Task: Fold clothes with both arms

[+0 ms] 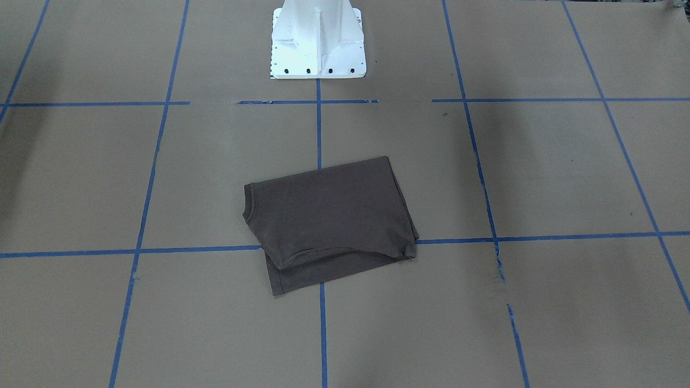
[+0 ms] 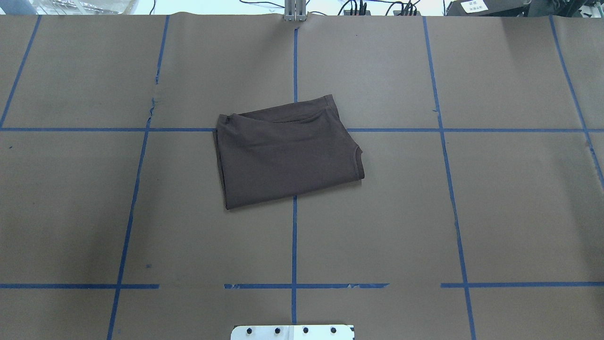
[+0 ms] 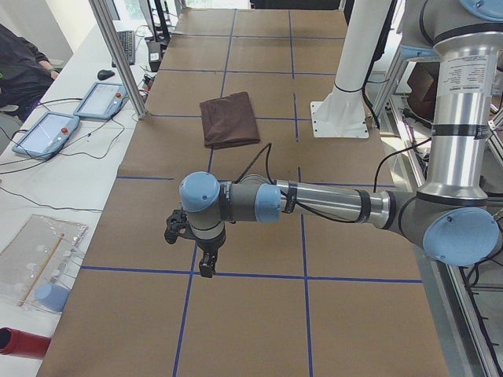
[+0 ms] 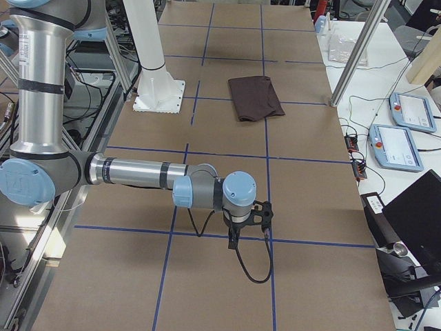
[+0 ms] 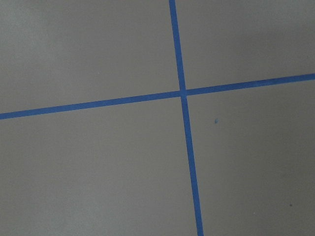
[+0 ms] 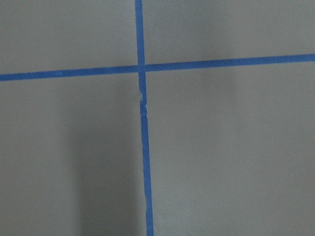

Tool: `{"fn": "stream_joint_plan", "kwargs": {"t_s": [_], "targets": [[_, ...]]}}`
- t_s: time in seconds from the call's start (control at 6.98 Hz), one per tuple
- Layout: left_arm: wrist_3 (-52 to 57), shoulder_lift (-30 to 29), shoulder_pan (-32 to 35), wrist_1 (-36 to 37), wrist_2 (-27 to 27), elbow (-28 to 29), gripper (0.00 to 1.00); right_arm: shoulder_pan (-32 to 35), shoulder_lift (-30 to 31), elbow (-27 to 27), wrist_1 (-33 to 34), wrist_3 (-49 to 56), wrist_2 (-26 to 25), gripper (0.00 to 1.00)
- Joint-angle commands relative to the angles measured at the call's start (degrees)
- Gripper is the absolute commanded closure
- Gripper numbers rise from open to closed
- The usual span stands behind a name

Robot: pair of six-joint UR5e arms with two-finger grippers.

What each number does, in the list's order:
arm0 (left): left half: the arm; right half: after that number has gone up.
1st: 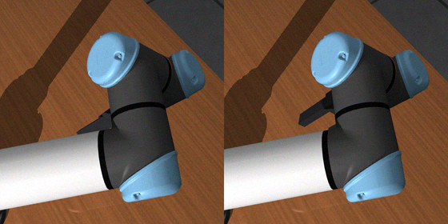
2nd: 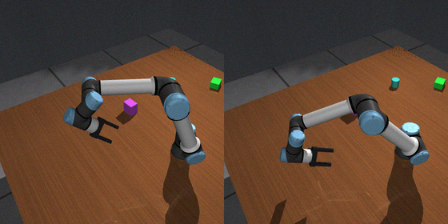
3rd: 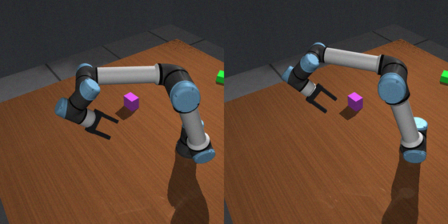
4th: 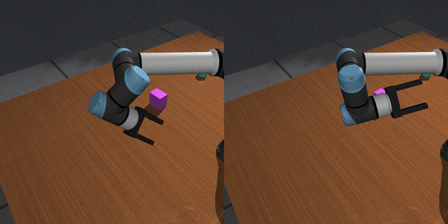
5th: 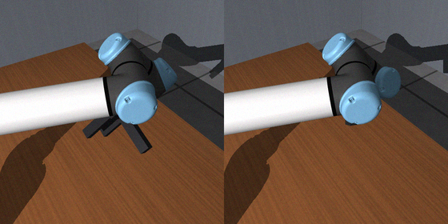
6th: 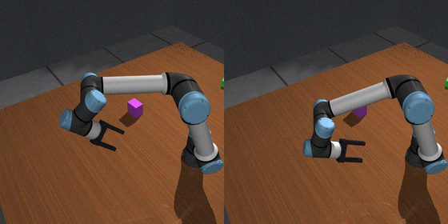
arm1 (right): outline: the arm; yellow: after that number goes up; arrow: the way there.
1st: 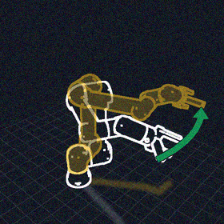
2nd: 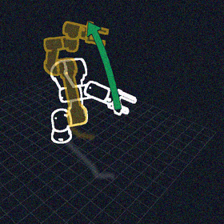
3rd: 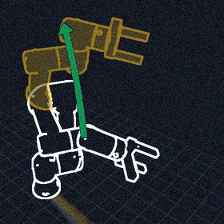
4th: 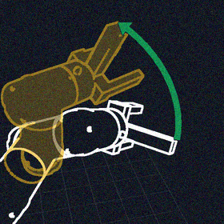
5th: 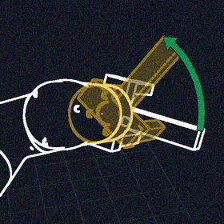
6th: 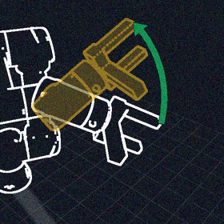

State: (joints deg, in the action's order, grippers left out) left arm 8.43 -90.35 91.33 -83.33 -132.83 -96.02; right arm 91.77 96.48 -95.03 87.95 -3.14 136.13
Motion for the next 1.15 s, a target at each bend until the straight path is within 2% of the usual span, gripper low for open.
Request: {"fn": "stream_joint_plan", "kwargs": {"t_s": [0.0, 0.14, 1.0], "targets": [[0.0, 0.0, 0.0, 0.0, 0.0, -0.1, 0.00, 1.3, -1.9, -6.9, 9.1, -0.3, 0.1, 0.00], [0.0, 0.0, 0.0, 0.0, 0.0, -0.4, 0.00, 1.3, -2.2, -9.4, 12.9, -0.3, 0.3, 0.00], [-0.3, -0.2, 0.1, 0.1, -0.1, -0.6, 0.00, 1.1, -2.0, -8.2, 12.4, -0.2, 0.2, 0.00]]}}
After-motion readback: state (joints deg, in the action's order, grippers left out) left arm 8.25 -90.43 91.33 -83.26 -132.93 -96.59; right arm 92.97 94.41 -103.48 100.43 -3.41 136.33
